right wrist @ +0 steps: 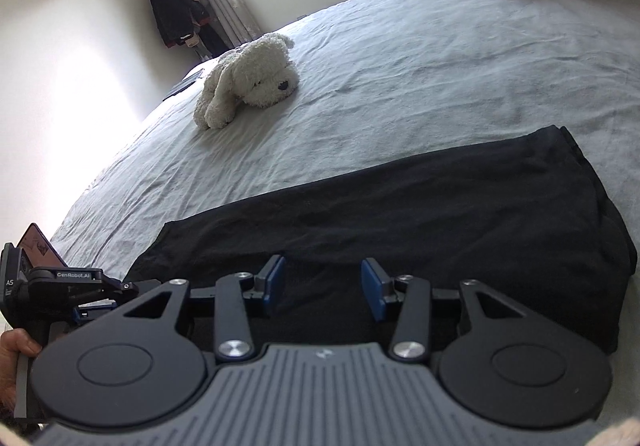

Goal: Fold clothes

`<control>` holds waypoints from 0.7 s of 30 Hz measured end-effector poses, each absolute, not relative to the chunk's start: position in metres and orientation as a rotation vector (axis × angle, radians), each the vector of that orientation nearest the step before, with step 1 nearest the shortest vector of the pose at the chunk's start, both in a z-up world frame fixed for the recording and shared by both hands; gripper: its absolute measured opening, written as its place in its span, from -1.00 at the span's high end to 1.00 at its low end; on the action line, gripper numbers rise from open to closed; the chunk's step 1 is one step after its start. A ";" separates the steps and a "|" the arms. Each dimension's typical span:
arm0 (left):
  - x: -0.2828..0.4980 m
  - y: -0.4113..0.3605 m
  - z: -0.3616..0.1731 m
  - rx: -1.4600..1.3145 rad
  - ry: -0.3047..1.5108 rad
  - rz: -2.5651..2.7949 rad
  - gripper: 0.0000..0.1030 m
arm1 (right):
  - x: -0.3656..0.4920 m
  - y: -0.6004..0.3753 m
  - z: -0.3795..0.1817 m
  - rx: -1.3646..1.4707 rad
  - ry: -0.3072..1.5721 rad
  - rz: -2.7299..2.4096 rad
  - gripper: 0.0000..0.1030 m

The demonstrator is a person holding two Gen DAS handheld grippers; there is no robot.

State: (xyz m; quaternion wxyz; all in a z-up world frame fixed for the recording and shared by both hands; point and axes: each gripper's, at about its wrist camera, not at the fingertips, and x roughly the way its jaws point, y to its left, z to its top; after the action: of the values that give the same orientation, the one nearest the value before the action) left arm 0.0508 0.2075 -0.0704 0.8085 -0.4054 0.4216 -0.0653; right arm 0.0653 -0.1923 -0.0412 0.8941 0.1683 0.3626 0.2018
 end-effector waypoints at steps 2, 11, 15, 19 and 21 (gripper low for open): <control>0.051 0.207 -0.062 -0.873 0.877 -0.151 0.74 | 0.067 -0.186 -0.041 0.352 0.743 0.445 0.44; 0.052 0.189 -0.026 -0.863 0.809 -0.206 0.75 | 0.094 -0.166 -0.053 0.395 0.751 0.472 0.75; 0.053 0.178 -0.010 -0.846 0.783 -0.234 0.75 | 0.108 -0.153 -0.076 0.433 0.841 0.467 0.91; 0.058 0.157 0.006 -0.805 0.765 -0.289 0.75 | 0.114 -0.155 -0.083 0.508 0.871 0.480 1.00; 0.062 0.142 0.014 -0.778 0.760 -0.317 0.76 | 0.118 -0.169 -0.084 0.610 0.904 0.493 0.87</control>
State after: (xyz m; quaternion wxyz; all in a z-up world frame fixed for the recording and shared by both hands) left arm 0.0619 0.1424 0.0140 0.8439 -0.3683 0.3602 -0.1501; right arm 0.1176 -0.1687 -0.0842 0.8262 0.2873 0.4253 0.2321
